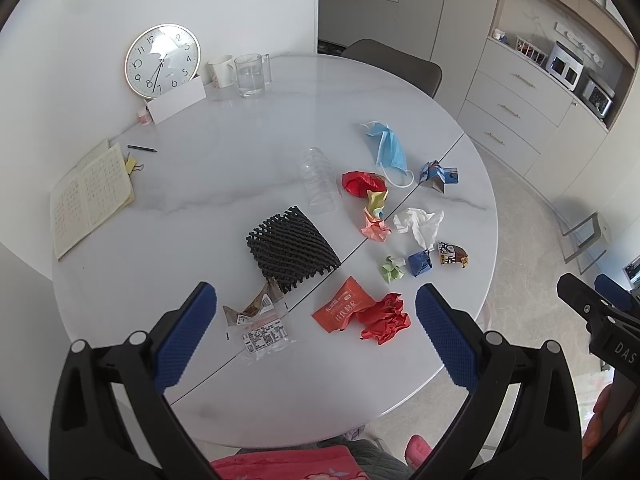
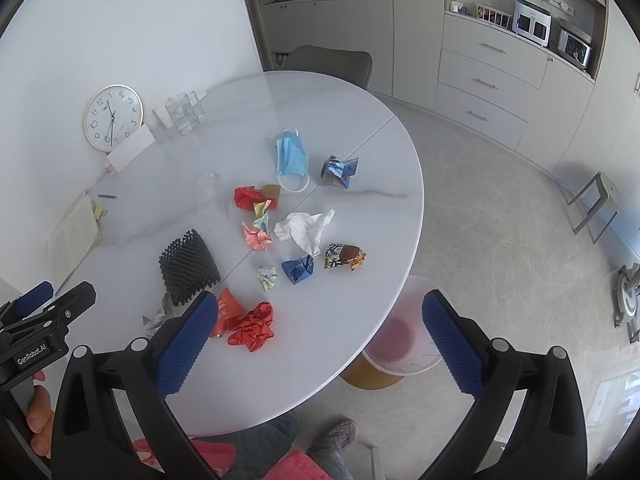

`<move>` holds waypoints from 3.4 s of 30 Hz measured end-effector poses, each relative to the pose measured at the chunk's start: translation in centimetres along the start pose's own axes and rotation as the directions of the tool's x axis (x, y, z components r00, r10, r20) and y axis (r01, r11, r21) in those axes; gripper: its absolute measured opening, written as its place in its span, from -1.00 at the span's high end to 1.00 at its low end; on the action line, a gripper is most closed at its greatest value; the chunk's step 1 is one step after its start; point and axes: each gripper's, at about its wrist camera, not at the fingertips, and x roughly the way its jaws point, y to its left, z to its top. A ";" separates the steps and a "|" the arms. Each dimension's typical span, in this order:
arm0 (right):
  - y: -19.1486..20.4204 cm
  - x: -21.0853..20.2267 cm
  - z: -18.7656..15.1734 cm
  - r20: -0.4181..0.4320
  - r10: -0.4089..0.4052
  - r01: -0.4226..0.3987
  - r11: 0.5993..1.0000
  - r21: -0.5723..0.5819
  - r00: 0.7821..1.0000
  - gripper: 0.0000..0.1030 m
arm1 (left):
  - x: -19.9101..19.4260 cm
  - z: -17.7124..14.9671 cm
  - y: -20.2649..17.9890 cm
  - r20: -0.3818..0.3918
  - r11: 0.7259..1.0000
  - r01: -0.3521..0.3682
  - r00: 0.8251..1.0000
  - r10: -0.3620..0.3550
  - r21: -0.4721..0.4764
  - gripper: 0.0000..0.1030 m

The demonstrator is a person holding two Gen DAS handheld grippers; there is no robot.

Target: Collect trash

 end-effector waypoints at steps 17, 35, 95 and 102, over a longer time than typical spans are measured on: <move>-0.1 0.3 0.2 -0.006 -0.002 0.002 1.000 -0.002 1.000 -0.97 | 0.4 0.5 0.1 -0.005 1.000 -0.004 1.000 0.004 -0.005 -0.85; 8.5 11.8 -0.9 -0.115 0.136 -0.153 0.976 -0.152 0.984 -0.96 | 7.5 -1.0 10.2 -0.098 0.984 -0.077 0.993 0.062 -0.158 -0.85; 5.6 21.6 -7.8 -0.358 0.167 -0.077 0.964 0.253 0.919 -0.34 | 26.1 6.8 10.3 -0.373 0.894 0.418 0.813 -0.448 -0.162 0.99; 5.6 21.3 -7.8 -0.356 0.177 -0.086 0.963 0.257 0.918 -0.34 | 27.1 5.7 11.5 -0.392 0.894 0.349 0.809 -0.439 -0.282 -0.67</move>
